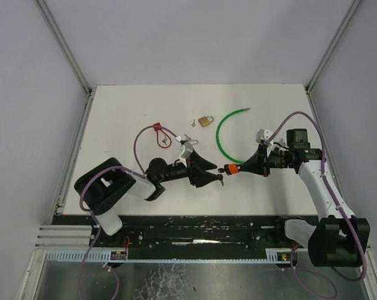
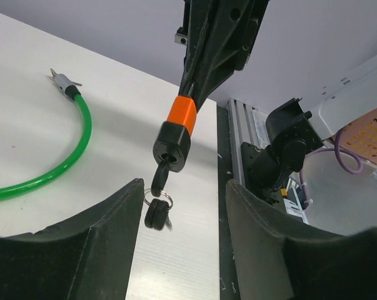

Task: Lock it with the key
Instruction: Lock the lock.

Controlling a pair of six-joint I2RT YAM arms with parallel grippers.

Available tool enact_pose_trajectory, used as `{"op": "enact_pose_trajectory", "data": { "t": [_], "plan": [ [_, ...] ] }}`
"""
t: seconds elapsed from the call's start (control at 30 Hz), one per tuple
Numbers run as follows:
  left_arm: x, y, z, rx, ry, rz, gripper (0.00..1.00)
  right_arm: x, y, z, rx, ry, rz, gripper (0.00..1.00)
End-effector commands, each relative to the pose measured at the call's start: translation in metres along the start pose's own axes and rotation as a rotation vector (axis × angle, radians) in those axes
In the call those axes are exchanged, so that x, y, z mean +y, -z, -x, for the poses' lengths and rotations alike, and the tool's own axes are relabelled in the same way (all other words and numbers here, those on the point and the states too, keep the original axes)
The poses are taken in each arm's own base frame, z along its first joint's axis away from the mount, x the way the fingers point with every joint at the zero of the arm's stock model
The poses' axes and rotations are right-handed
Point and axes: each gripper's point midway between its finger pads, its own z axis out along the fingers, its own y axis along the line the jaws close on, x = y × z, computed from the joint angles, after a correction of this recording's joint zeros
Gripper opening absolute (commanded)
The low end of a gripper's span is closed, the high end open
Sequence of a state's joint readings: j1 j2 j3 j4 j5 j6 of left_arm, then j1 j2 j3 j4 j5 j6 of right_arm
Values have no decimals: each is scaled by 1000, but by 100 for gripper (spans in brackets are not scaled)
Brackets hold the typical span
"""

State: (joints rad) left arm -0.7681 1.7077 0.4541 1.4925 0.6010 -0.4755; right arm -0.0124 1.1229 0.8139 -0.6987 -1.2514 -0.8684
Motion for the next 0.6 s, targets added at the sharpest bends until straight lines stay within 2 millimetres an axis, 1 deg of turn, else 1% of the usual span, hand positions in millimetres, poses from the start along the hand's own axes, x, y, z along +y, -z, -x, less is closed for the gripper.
{"op": "enact_pose_trajectory", "data": {
  "t": [0.0,0.1,0.23,0.4,0.57],
  "plan": [
    [5,-13,9,-28,-28,14,53,9,0,19,-76,51,47,0],
    [5,-18,2,4,-34,9,53,9,0,18,-76,47,51,0],
    [7,-25,-8,51,-39,18,48,11,0,19,-79,47,59,0],
    [9,-29,-12,74,-46,28,42,13,0,20,-86,50,63,0],
    [8,-30,-14,83,-46,22,40,13,0,20,-86,49,65,0]
  ]
}}
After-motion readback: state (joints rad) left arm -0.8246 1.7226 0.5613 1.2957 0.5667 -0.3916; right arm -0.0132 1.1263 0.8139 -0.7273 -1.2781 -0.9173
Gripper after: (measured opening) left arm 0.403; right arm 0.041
